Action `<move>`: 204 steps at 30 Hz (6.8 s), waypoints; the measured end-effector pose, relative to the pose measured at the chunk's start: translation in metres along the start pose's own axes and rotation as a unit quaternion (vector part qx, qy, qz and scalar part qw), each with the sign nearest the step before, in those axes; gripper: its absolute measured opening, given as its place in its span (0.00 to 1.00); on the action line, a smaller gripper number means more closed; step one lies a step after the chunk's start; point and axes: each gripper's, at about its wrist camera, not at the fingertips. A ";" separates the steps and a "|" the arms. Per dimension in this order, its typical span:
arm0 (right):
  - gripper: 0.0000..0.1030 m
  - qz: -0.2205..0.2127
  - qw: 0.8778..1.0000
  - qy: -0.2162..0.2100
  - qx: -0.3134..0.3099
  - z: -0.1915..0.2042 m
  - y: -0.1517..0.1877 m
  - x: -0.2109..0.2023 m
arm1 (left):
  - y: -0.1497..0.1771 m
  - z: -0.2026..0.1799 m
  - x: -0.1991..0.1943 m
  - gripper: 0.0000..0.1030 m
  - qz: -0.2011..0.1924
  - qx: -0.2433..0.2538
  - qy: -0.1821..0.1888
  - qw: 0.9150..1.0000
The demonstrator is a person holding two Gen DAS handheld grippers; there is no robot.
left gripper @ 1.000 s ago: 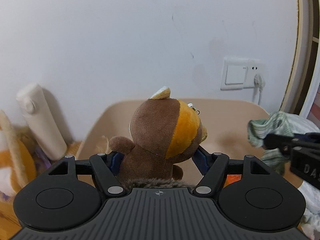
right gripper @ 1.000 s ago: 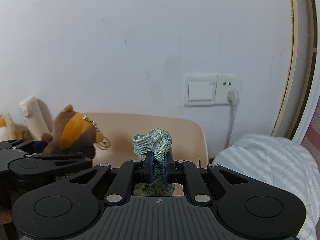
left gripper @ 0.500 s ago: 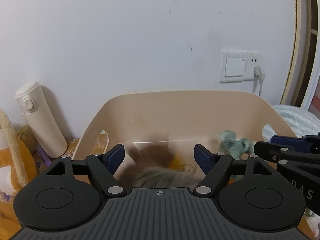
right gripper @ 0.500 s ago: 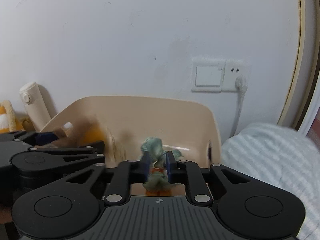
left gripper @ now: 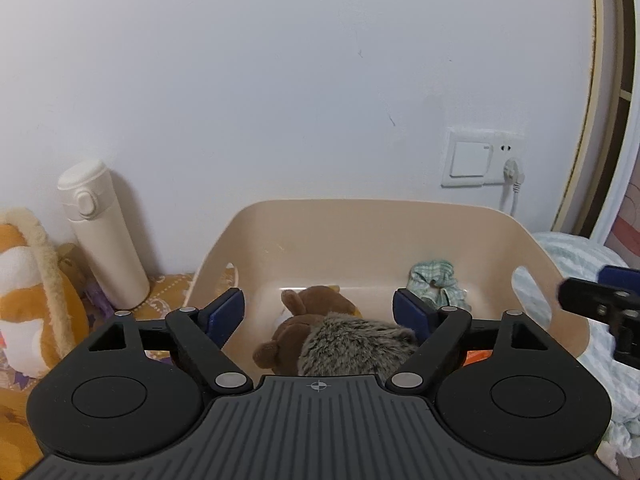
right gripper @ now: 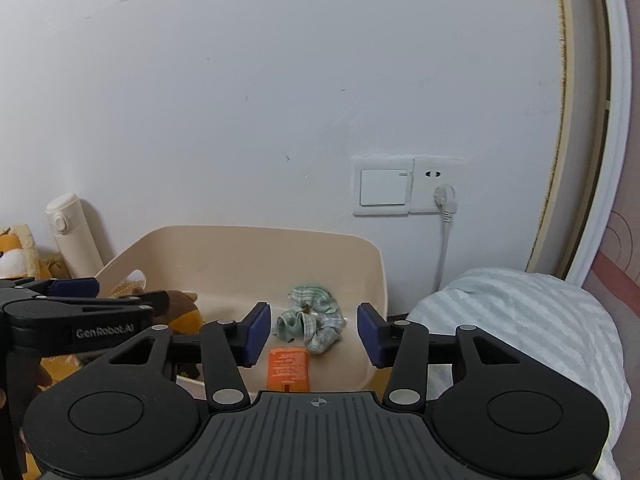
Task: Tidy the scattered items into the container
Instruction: 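Drop the hedgehog plush into the bin with the left gripper and withdraw, then grasp the brown bow clip with the left gripper while the right grasps the blue-white box, then lift the bow clip and blue-white box with both grippers toward the bin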
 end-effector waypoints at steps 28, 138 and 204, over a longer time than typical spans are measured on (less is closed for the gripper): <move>0.56 -0.003 1.000 0.006 -0.006 -0.010 0.018 -0.027 | -0.007 -0.019 -0.027 0.83 -0.070 -0.017 0.011 0.997; 0.17 0.124 0.957 -0.162 -0.207 0.006 0.137 -0.024 | 0.202 0.041 -0.132 0.30 0.110 -0.259 -0.073 0.957; 0.17 0.010 0.978 -0.148 -0.149 0.024 0.017 -0.002 | -0.005 -0.031 -0.016 0.30 -0.082 -0.185 -0.038 0.979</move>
Point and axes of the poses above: each gripper's, at about its wrist camera, not at the fingertips, and x roughly the way its jaws point, z to its left, y to its underside, and after that the axes turned 7 degrees about -y, right-handed
